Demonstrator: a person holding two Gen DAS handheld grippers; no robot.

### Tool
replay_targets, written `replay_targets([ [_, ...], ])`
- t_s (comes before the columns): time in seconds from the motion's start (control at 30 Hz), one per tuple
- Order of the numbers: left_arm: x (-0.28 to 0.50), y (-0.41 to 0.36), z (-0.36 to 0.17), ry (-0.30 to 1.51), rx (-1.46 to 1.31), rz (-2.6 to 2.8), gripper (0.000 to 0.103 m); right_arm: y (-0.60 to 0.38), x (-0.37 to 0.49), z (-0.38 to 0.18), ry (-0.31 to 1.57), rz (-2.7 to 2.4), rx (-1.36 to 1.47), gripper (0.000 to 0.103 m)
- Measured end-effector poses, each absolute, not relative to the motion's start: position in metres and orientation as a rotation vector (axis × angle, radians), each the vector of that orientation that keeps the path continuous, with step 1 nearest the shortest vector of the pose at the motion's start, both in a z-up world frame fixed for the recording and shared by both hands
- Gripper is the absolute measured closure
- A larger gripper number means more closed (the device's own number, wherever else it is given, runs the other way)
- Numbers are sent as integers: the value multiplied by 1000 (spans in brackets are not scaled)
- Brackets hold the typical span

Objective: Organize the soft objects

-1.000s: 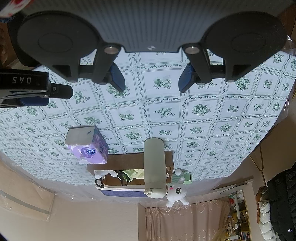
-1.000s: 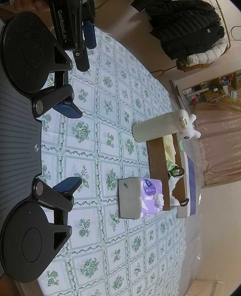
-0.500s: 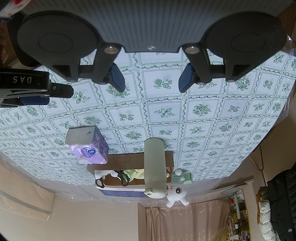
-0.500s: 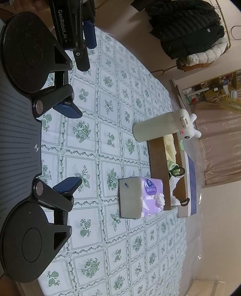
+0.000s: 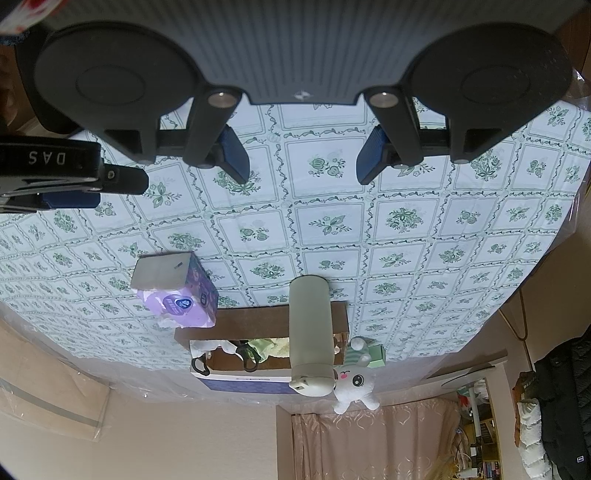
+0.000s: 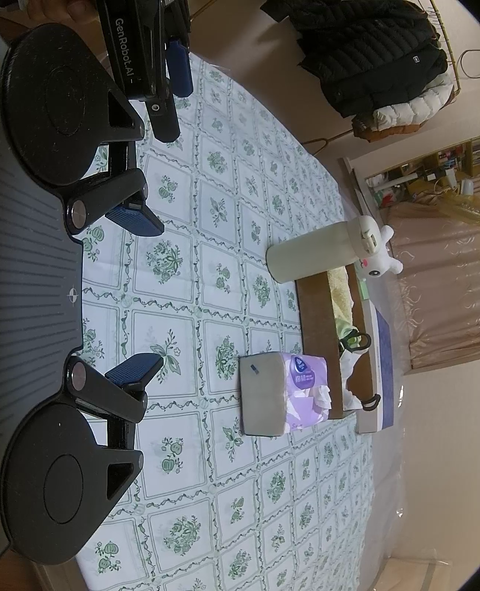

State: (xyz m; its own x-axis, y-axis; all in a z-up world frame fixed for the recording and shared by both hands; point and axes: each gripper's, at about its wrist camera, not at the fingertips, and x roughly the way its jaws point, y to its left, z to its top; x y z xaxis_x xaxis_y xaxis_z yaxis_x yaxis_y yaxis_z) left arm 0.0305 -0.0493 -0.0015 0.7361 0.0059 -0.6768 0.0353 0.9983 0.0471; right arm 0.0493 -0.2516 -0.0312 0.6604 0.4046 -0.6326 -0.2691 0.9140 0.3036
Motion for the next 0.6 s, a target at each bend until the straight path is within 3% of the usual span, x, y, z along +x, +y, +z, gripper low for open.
replay_targets([
  [0.6,34,-52,1,728,43,-27,41,-251,50,-32,759,380,191,33],
])
